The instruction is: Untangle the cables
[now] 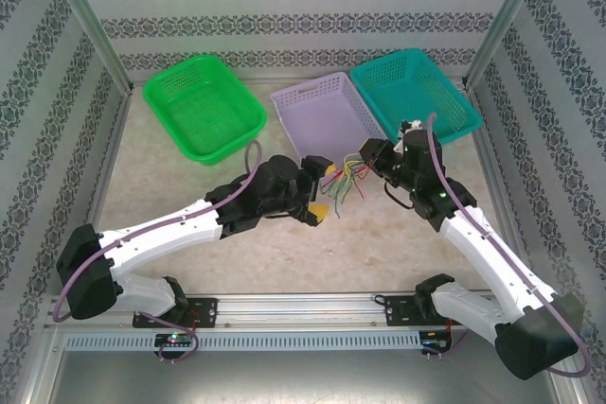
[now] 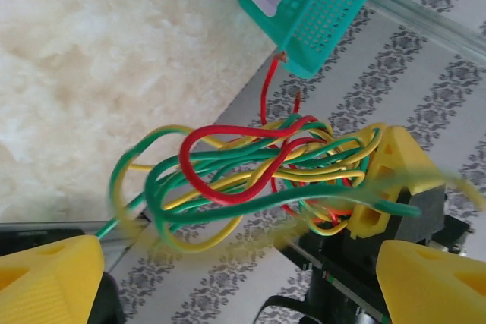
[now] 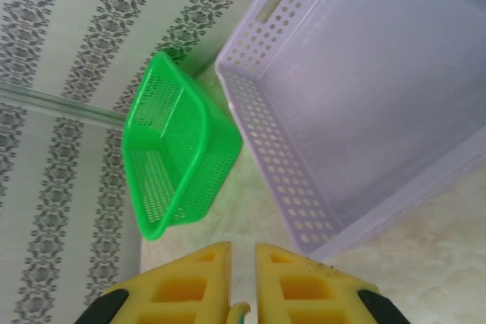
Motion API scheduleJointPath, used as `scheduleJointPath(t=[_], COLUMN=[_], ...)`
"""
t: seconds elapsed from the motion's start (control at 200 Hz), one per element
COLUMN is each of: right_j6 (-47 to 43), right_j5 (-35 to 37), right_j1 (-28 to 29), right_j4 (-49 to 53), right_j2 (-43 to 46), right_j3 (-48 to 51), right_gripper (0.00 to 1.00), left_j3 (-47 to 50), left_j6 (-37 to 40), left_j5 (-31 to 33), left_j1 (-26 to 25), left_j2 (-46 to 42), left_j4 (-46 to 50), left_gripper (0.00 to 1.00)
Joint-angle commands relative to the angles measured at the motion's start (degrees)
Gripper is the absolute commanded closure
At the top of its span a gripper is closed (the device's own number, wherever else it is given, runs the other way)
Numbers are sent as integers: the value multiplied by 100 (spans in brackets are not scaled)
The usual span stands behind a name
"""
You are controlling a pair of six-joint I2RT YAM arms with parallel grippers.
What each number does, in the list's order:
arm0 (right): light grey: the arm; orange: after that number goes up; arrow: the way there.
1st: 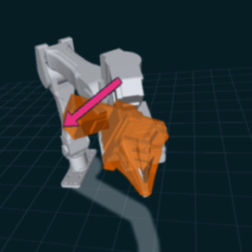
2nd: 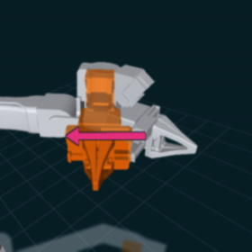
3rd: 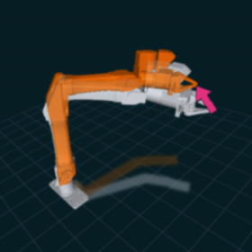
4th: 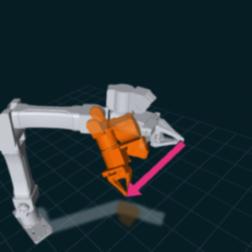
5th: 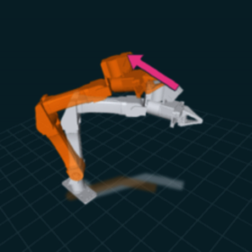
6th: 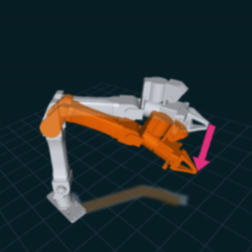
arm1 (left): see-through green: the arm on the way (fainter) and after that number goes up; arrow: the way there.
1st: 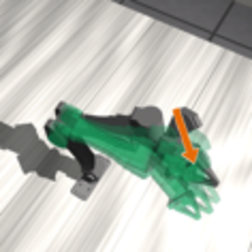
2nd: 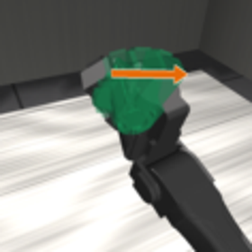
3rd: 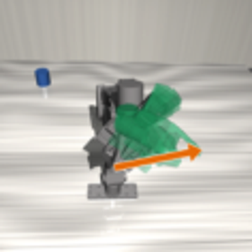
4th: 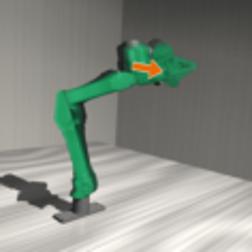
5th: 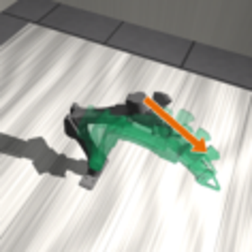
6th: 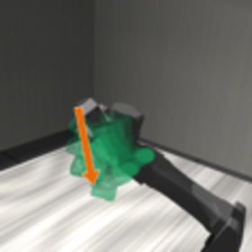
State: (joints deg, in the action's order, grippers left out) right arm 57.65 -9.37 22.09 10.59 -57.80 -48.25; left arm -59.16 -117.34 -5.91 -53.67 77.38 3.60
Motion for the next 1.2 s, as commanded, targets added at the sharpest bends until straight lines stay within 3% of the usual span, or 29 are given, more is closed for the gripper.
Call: scheduleJointPath(t=[0.0, 0.1, 0.18, 0.295, 0.4, 0.465, 0.535, 0.659, 0.854, 0.954, 1.194], right_j6=[410, 370, 255, -10, -121, -264, -300, -114, 134, 349, 798], right_j5=[53, 121, 235, 207, -438, -869, -1395, -2129, -2310, -2219, -1873], right_j1=[190, 330, 328, -16, -576, -804, -911, -878, -654, -580, -518], right_j4=[-328, -229, -79, 83, 127, 196, 129, -118, -291, -515, -845], right_j2=[-90, -81, 7, 224, 236, 131, -48, -417, -721, -789, -907], right_j3=[-57, -71, -56, -27, -79, -215, -344, -480, -556, -456, -257], right_gripper=[100, 100, 100, 100, 100, 100, 100, 100, 100, 100, 100], left_j3=[93, 95, -27, -395, -975, -1009, -516, 456, 392, 39, 137], left_j6=[-1195, -1300, -1079, -362, 270, 466, 440, 531, 915, 1113, 1142], left_j5=[476, 598, 699, 1007, 1162, 1255, 1037, 502, -583, -1021, -947], left_j1=[-38, -21, -5, 77, 278, 430, 727, 1279, 1676, 1579, 1131], left_j2=[149, 194, -28, -660, -1054, -1217, -1342, -1067, 73, 517, 588], left_j4=[-706, -807, -278, 1301, 3184, 3519, 2950, 587, -1312, -1624, -1909], left_gripper=[6, 6, 7, 9, 11, 12, 15, 29, 34, 37, 44])
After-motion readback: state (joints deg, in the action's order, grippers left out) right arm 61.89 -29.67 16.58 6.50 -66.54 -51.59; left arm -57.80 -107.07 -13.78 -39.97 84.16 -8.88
